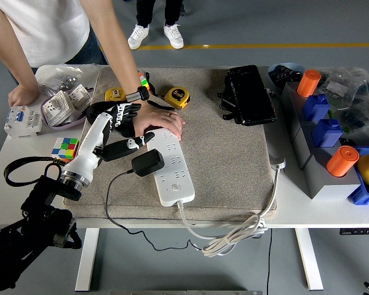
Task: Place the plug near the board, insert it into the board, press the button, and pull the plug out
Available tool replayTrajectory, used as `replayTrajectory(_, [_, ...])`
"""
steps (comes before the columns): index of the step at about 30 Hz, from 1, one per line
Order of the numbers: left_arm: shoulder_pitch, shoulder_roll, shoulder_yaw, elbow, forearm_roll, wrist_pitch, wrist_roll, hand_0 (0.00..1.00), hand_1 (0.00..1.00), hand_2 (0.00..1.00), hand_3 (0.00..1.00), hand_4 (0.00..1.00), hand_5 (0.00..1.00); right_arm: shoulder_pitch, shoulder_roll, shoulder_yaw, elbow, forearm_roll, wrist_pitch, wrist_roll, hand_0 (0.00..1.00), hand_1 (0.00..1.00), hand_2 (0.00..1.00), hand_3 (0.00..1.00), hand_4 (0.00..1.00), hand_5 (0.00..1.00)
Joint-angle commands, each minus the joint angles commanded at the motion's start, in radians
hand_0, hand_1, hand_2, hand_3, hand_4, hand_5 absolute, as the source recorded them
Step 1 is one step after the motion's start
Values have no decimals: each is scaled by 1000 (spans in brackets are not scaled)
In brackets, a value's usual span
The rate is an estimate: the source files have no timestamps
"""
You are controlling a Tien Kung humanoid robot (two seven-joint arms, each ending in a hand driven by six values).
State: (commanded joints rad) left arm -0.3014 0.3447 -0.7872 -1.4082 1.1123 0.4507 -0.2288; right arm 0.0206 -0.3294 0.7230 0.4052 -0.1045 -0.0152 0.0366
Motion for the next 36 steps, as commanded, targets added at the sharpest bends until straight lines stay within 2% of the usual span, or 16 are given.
replayTrajectory(11, [2,5,-3,-7,12,-11,16,778,765,788,754,982,340,1,-3,-9,0,2,1,-1,622,675,680,571,849,484])
replayTrajectory(12, [1,5,-4,-9,18,-14,20,571,633,679,745,982,342,1,-4,-9,0,2,1,-1,621,675,681,570,846,488])
replayTrajectory(17, [4,11,-11,-40,76,-49,72,571,633,679,745,982,342,2,-5,-8,1,0,0,-1,621,675,681,570,846,488])
replayTrajectory(18, [5,14,-18,-56,106,-74,103,197,339,447,671,893,179,1,-6,-8,2,0,0,-2,621,675,680,570,846,489])
replayTrajectory(21, [-1,26,-32,-95,192,-151,193,197,339,447,671,893,179,0,-7,-7,2,0,1,-2,621,675,680,570,846,489])
replayTrajectory(23, [-16,41,-34,-133,268,-240,283,197,339,447,671,893,179,-2,-8,-7,1,0,1,-4,621,675,680,570,846,489])
replayTrajectory(24, [-23,47,-32,-145,291,-273,317,84,84,194,704,590,2,-2,-8,-6,1,-1,2,-4,622,675,681,570,846,489])
replayTrajectory(27, [-62,81,0,-179,314,-391,419,84,84,194,704,590,2,-4,-10,-1,3,-3,1,-4,622,675,681,570,846,489])
replayTrajectory(29, [-83,98,23,-190,307,-443,455,84,84,194,704,590,2,-4,-12,1,3,-3,1,-4,622,675,681,570,846,489])
replayTrajectory(30, [-98,111,42,-197,303,-476,481,61,60,144,817,779,2,-5,-13,2,3,-3,1,-4,621,675,680,569,845,489])
replayTrajectory(35, [-140,138,105,-208,314,-569,554,61,60,144,817,779,2,-6,-15,7,3,-3,1,-5,621,675,680,569,845,489])
replayTrajectory(36, [-142,140,110,-207,318,-580,563,51,54,134,864,761,2,-5,-15,9,3,-4,1,-5,621,675,680,569,845,489])
